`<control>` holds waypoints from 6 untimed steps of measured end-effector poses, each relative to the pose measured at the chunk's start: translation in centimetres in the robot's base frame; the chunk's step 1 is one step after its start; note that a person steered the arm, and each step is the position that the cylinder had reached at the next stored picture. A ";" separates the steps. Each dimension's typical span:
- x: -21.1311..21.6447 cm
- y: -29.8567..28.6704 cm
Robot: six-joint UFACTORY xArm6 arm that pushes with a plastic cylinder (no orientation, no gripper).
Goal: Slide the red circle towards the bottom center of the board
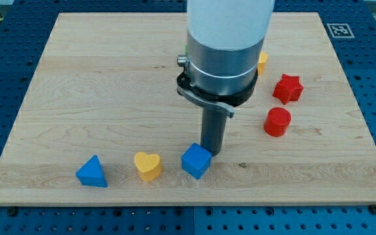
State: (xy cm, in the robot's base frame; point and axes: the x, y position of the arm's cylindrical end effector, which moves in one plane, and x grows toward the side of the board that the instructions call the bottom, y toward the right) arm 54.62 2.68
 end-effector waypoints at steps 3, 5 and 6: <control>0.0 -3.4; -2.3 -0.5; -4.2 3.8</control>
State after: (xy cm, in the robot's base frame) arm 50.40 6.45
